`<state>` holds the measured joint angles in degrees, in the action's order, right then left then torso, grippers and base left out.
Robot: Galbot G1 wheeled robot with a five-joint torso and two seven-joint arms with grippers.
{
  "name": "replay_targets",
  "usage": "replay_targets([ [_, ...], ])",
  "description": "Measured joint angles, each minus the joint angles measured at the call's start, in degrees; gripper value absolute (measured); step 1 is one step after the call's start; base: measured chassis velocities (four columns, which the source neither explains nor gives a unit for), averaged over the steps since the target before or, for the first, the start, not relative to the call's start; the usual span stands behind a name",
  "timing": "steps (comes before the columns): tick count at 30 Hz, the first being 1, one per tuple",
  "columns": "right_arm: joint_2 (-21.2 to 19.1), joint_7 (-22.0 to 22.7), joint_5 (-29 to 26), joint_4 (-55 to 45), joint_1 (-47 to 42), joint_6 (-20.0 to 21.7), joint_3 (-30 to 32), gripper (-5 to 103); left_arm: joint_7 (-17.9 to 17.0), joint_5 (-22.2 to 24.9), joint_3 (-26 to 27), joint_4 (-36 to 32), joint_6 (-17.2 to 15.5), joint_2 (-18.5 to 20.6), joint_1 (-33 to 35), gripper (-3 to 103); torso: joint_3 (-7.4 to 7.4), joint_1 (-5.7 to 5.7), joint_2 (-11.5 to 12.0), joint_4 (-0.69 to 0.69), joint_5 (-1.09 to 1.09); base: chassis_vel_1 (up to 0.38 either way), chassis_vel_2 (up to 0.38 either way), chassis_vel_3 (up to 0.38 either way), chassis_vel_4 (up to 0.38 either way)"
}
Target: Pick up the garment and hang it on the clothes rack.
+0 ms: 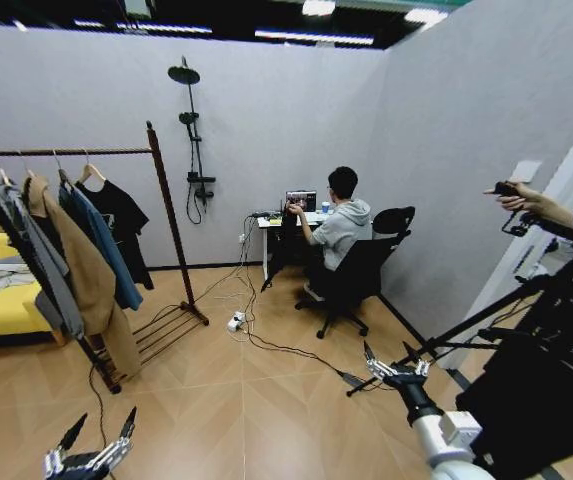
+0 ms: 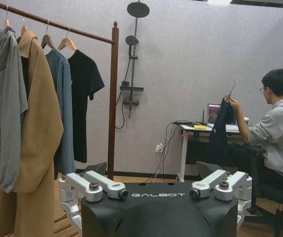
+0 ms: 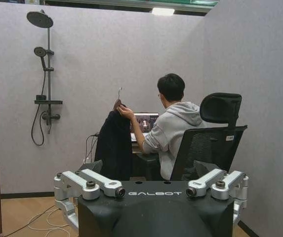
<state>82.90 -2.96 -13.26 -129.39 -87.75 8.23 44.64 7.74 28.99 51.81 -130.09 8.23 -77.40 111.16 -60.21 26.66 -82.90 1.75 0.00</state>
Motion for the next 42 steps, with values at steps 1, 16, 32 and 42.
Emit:
replay_targets([
  [1, 0.03, -0.52, 0.06, 0.08, 0.19, -0.16, 0.18, 100, 0.0, 0.0, 0.0, 0.0, 0.0, 0.0, 0.0, 100, 0.0, 0.0, 0.0, 0.0, 0.0, 0.0, 0.0, 0.0, 0.0],
  [16, 0.65, -5.9, -0.06, 1.34, 1.72, -0.85, 2.13, 100, 0.0, 0.0, 0.0, 0.0, 0.0, 0.0, 0.01, 100, 0.01, -0.02, -0.01, 0.0, 0.0, -0.017, 0.016, 0.02, -0.018],
  [32, 0.74, -5.82, 0.06, 1.57, 1.92, -1.22, 1.23, 100, 0.0, 0.0, 0.0, 0.0, 0.0, 0.0, 0.0, 100, -0.01, 0.01, 0.01, -0.01, 0.03, -0.214, 0.201, 0.211, -0.216],
  [42, 0.62, -5.74, 0.13, 1.33, 1.99, -1.05, 1.52, 100, 0.01, 0.0, 0.0, 0.0, 0.0, 0.0, 0.0, 100, -0.01, 0.01, 0.01, 0.0, 0.03, -0.326, 0.322, 0.33, -0.336],
])
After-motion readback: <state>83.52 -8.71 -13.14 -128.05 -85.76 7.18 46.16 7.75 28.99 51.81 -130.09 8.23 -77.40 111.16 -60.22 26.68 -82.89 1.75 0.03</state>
